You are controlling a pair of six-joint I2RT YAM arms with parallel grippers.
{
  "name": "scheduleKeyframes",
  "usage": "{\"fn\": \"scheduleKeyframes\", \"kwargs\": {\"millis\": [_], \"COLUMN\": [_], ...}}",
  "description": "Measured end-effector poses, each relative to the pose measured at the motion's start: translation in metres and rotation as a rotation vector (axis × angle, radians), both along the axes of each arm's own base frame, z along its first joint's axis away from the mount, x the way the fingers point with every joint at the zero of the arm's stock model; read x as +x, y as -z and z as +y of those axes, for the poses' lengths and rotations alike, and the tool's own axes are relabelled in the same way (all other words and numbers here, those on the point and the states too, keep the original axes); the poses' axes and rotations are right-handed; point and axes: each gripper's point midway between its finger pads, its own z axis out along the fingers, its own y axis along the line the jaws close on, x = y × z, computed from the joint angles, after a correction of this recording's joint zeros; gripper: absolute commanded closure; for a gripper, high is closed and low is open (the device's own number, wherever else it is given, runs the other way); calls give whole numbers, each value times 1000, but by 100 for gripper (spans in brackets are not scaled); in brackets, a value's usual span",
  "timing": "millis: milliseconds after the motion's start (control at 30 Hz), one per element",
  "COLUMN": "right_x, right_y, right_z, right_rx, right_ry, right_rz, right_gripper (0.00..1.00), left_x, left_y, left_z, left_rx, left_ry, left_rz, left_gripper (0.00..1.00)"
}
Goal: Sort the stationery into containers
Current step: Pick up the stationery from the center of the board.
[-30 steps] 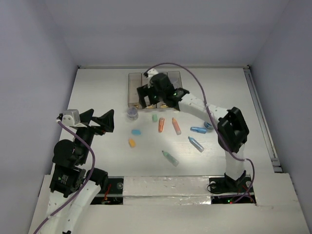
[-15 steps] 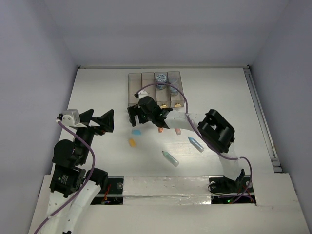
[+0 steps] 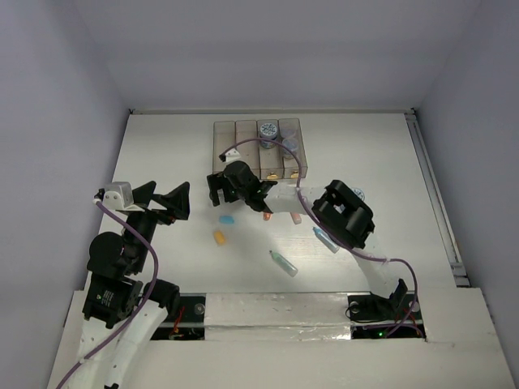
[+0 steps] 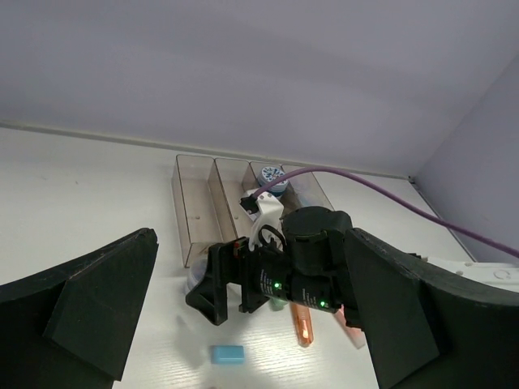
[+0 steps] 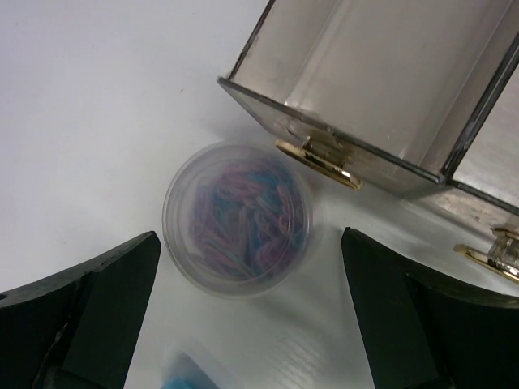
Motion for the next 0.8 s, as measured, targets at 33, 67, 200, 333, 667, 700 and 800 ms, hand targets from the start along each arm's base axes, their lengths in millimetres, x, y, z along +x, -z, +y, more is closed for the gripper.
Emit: {"fn": "scheduleKeyframes", "kwargs": {"millis": [33,67,200,333,667,700,800], "right_x": [2,3,9,10,7,5,1], "right_y": [-1,-1,1,5,3,3,4], "right_z": [2,3,5,4,10,11,14], "right_rx": [5,9,12,2,-18,-21,-31], "right_ry": [2,4,17,28,22,19,8], "right_rz": [-6,-10,-23,-30,-66,-68,-76], "right_gripper": [2,3,7,14,43,44,45], "left_x": [0,0,0,0,0,0,0], "left_y": [0,0,0,0,0,0,0], "left_z": [0,0,-1,-1,-1,-1,-1], "left_rx": [0,0,1,1,1,1,1], "left_ry": [0,1,3,5,6,6,6], "left_rz": [0,0,0,0,0,0,0], "left_gripper": [1,1,1,1,1,1,1]}}
